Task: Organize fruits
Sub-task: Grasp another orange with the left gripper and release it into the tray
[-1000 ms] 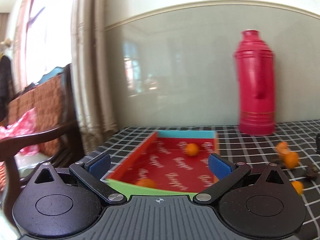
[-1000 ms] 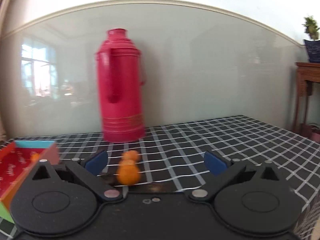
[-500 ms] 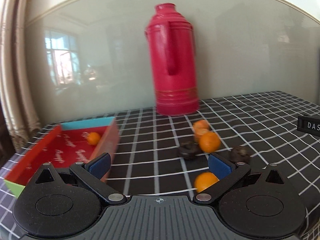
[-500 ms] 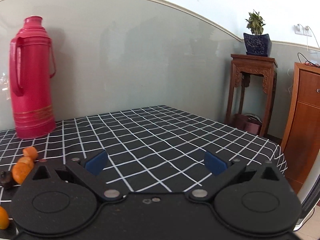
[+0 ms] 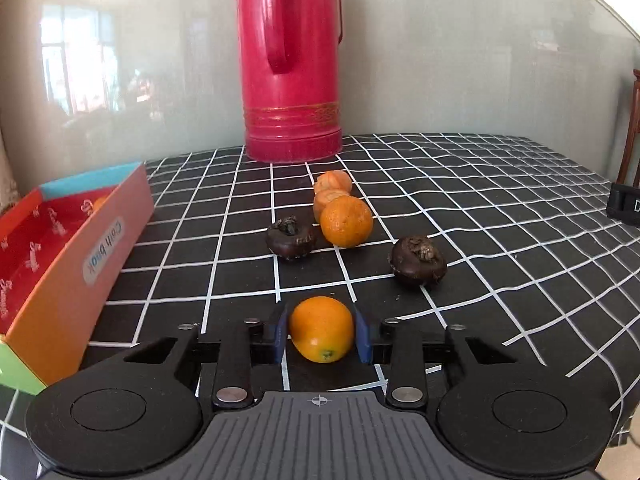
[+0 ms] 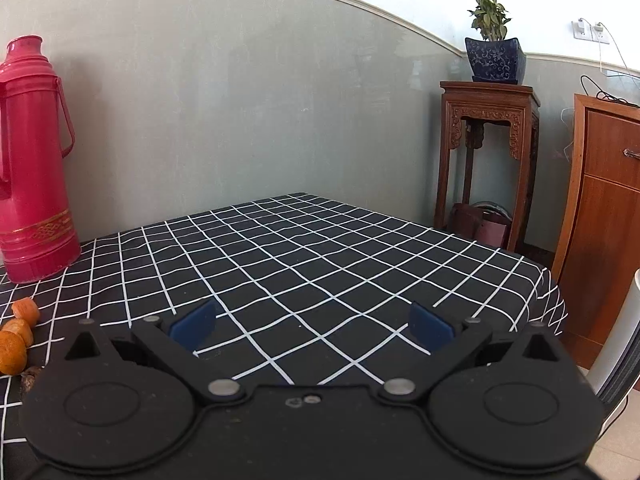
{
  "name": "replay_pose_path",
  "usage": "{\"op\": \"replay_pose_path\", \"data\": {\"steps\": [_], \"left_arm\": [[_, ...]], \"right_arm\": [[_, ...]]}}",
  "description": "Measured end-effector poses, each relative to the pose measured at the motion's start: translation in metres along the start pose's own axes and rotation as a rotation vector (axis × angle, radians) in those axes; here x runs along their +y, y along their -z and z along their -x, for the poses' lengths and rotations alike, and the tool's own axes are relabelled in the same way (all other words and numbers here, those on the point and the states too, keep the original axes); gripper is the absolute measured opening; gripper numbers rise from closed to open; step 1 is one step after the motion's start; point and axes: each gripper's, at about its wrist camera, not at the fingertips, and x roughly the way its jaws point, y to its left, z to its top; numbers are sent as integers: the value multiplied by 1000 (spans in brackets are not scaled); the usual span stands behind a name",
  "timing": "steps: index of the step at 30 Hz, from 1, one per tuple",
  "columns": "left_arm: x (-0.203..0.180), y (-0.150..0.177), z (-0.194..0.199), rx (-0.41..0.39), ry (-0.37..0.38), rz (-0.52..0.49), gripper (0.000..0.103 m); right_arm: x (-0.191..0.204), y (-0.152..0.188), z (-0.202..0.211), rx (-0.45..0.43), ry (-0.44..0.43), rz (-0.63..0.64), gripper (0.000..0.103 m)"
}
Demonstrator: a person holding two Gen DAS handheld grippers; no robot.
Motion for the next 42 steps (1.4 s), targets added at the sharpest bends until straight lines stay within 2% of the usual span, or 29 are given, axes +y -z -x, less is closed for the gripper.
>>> {"op": "replay_pose_path", "data": {"steps": [6, 9, 14, 18, 21, 28, 34, 38, 39, 41, 42], "left_arm": [[1, 0, 3, -5, -5, -6, 33], [6, -3, 9, -41, -24, 4, 33], [20, -12, 24, -144, -122, 15, 33], [41, -19, 38, -224, -234, 37, 33], [64, -24, 44, -248, -324, 92, 33], [120, -25, 43, -184, -480, 228, 33], [145, -18, 37, -104, -534, 288, 33], [150, -15, 39, -84, -547, 310, 33], [152, -15, 39, -83, -546, 314, 35], [154, -15, 42, -84, -550, 322, 55], [155, -14, 44, -91, -561, 325, 71]], "right_arm": [[1, -2, 6, -29, 4, 0, 97], [0, -3, 6, -27, 7, -7, 97], [5, -2, 7, -18, -13, 3, 97], [11, -2, 10, -17, -53, 10, 97], [17, -1, 14, -16, -100, 15, 97], [35, 2, 23, 0, -217, 37, 97], [52, 3, 32, 8, -330, 63, 97], [66, 4, 38, 12, -406, 97, 97], [70, 5, 39, 14, -419, 107, 97], [75, 6, 41, 16, -446, 122, 97], [78, 6, 41, 17, -458, 130, 97]]}}
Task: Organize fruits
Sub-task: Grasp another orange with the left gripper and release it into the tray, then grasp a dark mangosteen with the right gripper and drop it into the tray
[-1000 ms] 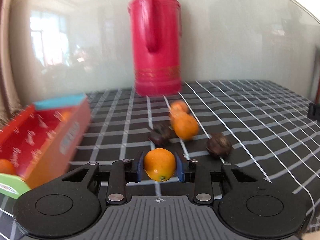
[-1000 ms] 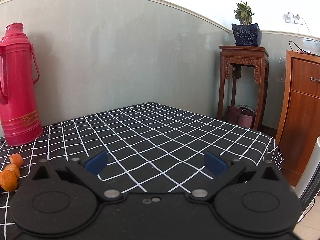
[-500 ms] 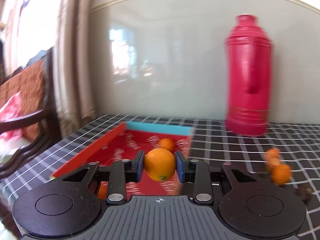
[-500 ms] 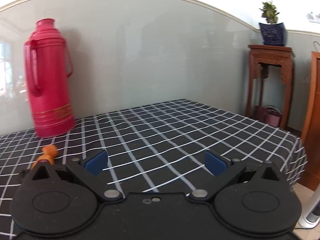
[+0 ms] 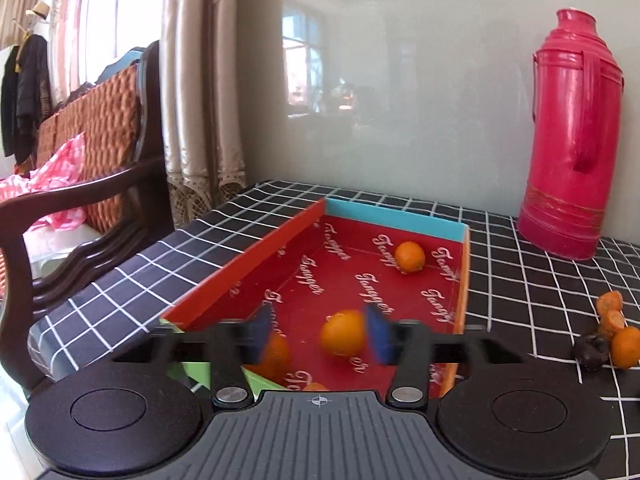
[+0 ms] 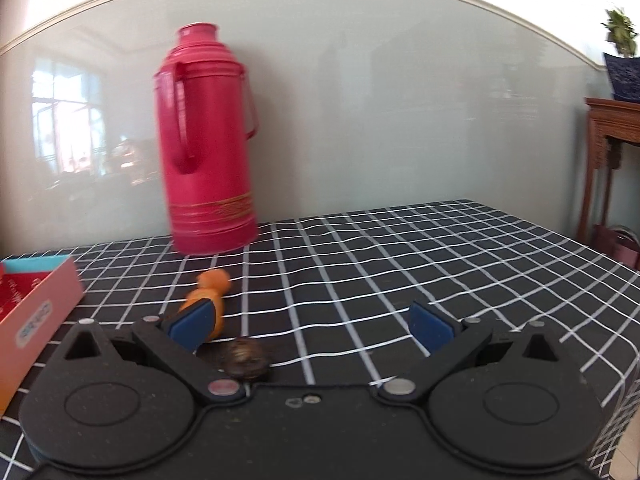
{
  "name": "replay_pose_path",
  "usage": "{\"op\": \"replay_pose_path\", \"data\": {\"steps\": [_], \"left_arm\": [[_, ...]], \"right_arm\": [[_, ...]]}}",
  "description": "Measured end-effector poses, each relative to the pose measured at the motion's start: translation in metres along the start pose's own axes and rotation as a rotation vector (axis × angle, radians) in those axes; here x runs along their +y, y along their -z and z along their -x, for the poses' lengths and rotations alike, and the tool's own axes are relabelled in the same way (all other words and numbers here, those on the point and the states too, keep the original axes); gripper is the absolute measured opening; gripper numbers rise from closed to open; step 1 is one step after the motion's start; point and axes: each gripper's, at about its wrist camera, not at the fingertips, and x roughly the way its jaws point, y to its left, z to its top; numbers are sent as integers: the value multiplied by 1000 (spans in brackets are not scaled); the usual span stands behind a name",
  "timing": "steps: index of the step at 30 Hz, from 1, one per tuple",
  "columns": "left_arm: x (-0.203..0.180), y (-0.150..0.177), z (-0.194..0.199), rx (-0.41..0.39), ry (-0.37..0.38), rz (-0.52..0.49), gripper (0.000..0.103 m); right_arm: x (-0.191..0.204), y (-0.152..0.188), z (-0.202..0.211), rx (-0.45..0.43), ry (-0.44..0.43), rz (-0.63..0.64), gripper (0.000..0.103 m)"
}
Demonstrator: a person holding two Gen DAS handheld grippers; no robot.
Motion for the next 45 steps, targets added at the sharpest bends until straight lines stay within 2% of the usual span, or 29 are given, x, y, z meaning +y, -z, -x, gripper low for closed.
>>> {"op": "replay_pose_path", "data": {"steps": [1, 7, 9, 11, 13, 17, 19, 20, 22, 28, 31, 34, 37, 45], "left_arm": [[2, 0, 3, -14, -10, 4, 76], [18, -2, 13, -64, -22, 1, 83], [26, -2, 16, -72, -36, 6, 86], [35, -3, 19, -83, -49, 16, 87], [45, -3, 21, -95, -64, 25, 90], [63, -2, 23, -105, -98, 33, 92], [72, -2, 23, -105, -113, 42, 92], [77, -2, 23, -102, -120, 48, 93], [85, -2, 22, -98, -133, 63, 93], [103, -1, 23, -100, -165, 80, 94], [109, 1, 24, -102, -179, 79, 95], [119, 2, 25, -100, -192, 93, 95], [129, 4, 25, -92, -206, 112, 95], [162, 11, 25, -66, -260, 146, 96]], "right_arm": [[2, 0, -1, 4, -9, 6, 97], [10, 0, -16, 65, -65, 15, 97], [12, 0, -24, 107, -89, 12, 92], [11, 2, -32, 144, -100, 3, 79], [10, 4, -40, 181, -108, -13, 70], [7, 8, -54, 246, -123, -56, 58], [8, 10, -57, 257, -129, -55, 53], [10, 10, -57, 257, -132, -47, 46], [14, 11, -57, 259, -129, -23, 40], [32, 12, -57, 251, -95, 87, 32], [32, 11, -55, 251, -113, 53, 31], [36, 6, -46, 213, -153, 33, 31], [48, -1, -32, 157, -228, 25, 31], [98, -9, -3, 67, -495, 65, 31]]}}
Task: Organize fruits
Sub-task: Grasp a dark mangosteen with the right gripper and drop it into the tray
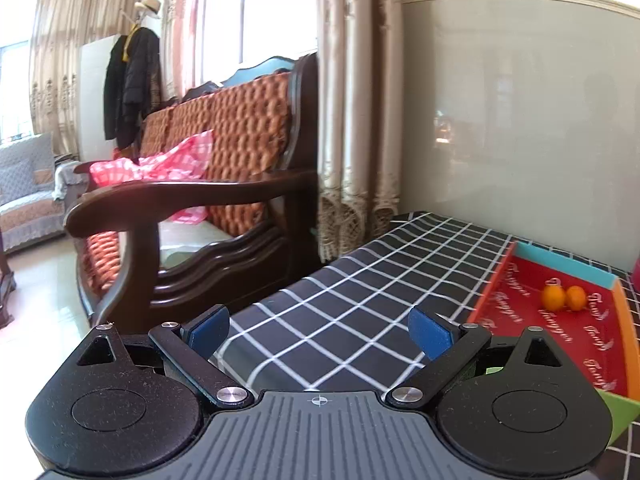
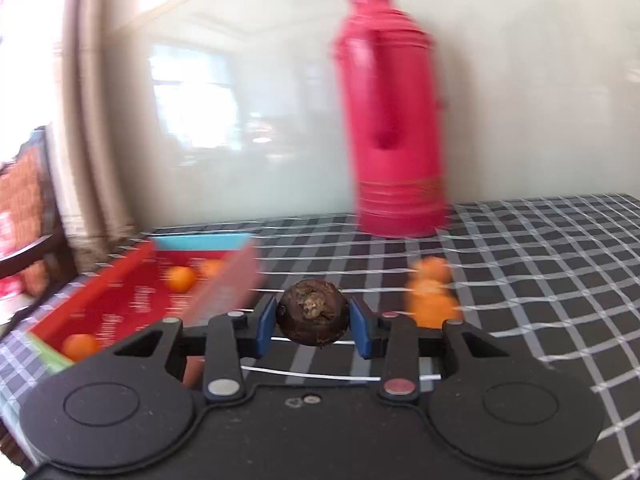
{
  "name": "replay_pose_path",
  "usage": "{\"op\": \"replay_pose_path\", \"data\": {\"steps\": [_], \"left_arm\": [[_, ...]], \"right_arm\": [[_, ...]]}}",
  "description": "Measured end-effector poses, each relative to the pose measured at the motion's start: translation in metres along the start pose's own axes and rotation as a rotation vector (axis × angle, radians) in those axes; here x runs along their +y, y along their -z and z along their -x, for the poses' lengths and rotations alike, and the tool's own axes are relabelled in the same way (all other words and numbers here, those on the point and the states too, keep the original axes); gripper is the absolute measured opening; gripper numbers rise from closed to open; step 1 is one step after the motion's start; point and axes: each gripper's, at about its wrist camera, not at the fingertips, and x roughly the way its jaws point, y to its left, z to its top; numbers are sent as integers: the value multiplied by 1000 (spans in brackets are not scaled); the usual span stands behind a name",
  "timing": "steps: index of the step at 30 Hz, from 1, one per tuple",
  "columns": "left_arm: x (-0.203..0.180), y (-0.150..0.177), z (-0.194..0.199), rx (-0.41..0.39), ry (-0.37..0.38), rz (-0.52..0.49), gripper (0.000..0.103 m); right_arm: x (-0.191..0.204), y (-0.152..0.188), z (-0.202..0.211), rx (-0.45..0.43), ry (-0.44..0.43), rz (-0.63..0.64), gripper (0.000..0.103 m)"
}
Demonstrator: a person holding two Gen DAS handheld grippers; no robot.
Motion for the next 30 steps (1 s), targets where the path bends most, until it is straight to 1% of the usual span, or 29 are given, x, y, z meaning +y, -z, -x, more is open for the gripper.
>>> {"op": "replay_pose_path", "data": {"steps": [3, 6, 10, 13, 15, 16, 17, 18, 19, 20, 23, 27, 30], "left_arm": [[13, 2, -3, 12, -19, 13, 96], [23, 5, -4, 14, -38, 18, 96], [33, 5, -7, 16, -56, 19, 96], [38, 6, -8, 18, -62, 26, 96], [40, 5, -8, 17, -63, 29, 96], [40, 5, -9, 17, -63, 29, 96], [40, 5, -9, 18, -62, 30, 96], [40, 5, -9, 20, -59, 31, 96], [39, 5, -9, 21, -56, 32, 96], [39, 5, -8, 21, -52, 33, 96], [32, 5, -7, 19, -41, 25, 96], [22, 5, -5, 14, -27, 7, 96], [15, 5, -3, 15, -18, 1, 96]], "right_arm": [[27, -3, -1, -23, -94, 50, 31], [52, -2, -4, -27, -161, 104, 31], [79, 5, -12, 10, -192, 165, 31], [90, 11, -18, 45, -199, 194, 32], [94, 13, -16, 40, -182, 210, 39], [93, 12, -14, 27, -177, 209, 51], [92, 12, -11, 10, -174, 200, 67], [90, 11, -7, -12, -166, 187, 73], [87, 10, -4, -31, -158, 177, 76], [84, 8, -1, -43, -150, 171, 75], [72, 5, 3, -60, -113, 142, 76], [57, 4, 4, -55, -58, 111, 80], [46, 2, 4, -45, -31, 88, 81]]}}
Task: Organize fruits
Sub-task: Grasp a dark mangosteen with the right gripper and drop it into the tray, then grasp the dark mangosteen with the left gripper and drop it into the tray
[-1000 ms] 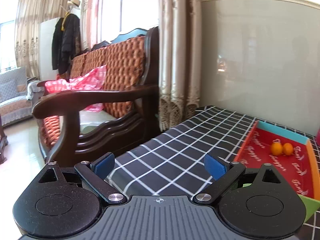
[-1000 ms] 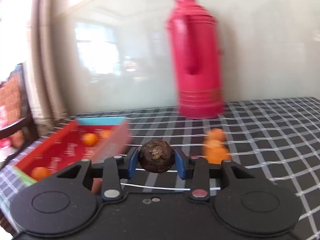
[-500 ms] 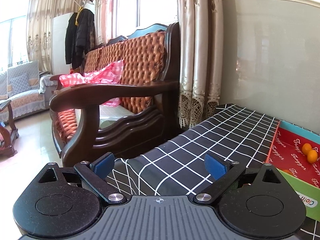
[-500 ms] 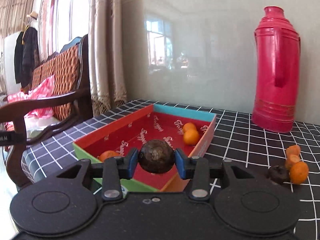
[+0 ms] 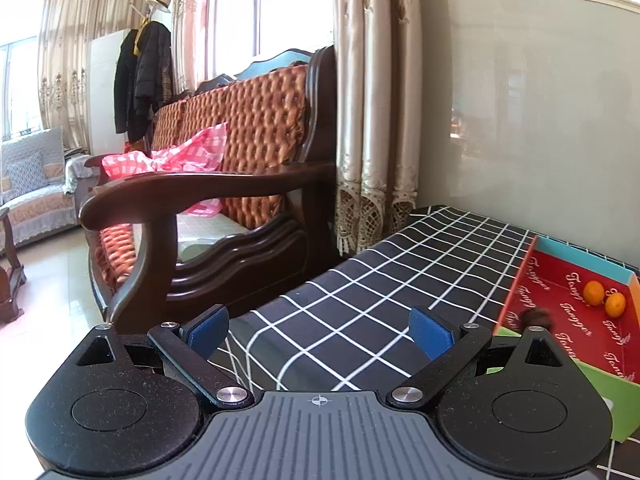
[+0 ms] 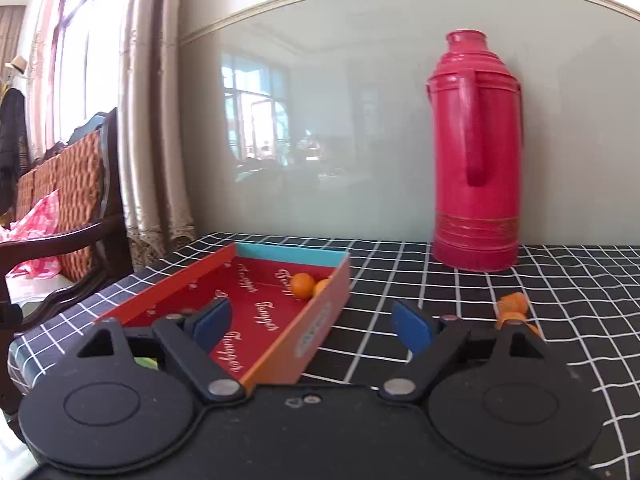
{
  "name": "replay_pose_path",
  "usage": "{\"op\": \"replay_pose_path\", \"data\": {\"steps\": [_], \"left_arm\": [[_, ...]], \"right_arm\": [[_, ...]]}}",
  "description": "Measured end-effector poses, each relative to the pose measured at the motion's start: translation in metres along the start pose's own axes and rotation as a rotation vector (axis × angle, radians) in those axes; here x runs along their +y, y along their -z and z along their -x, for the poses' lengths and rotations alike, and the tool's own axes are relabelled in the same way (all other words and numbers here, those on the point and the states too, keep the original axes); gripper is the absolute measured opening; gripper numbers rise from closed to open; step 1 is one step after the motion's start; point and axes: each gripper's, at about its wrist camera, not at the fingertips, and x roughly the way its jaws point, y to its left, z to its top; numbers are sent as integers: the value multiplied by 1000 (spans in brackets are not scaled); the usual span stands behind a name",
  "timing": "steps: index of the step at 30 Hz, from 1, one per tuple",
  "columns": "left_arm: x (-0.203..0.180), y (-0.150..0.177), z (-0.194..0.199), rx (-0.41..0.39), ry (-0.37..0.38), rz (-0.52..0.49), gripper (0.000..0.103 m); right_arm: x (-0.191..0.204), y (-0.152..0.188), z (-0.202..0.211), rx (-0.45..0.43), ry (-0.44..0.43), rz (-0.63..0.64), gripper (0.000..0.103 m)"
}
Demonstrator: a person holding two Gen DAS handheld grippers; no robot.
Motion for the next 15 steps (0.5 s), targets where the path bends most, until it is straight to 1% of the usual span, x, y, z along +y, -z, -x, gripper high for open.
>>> {"op": "replay_pose_path", "data": {"steps": [4, 6, 7, 11, 13, 15], "left_arm": [[-11, -1, 4, -2, 14, -7, 96], [-18, -1, 6, -4, 26, -10, 96], [-22, -1, 8, -5, 35, -13, 96], [-45, -1, 18, -24, 83, -40, 96], [-59, -1, 26, -46, 117, -60, 96], [-75, 0, 36, -74, 161, -87, 96]], "right_arm": [[-13, 1, 4, 3, 36, -35, 87], [-20, 0, 6, 7, 71, -41, 92], [-24, 0, 8, 6, 94, -46, 98], [-43, 1, 13, 28, 167, -63, 97], [-54, 4, 15, 40, 222, -70, 97], [-68, 6, 14, 78, 291, -83, 97]]}}
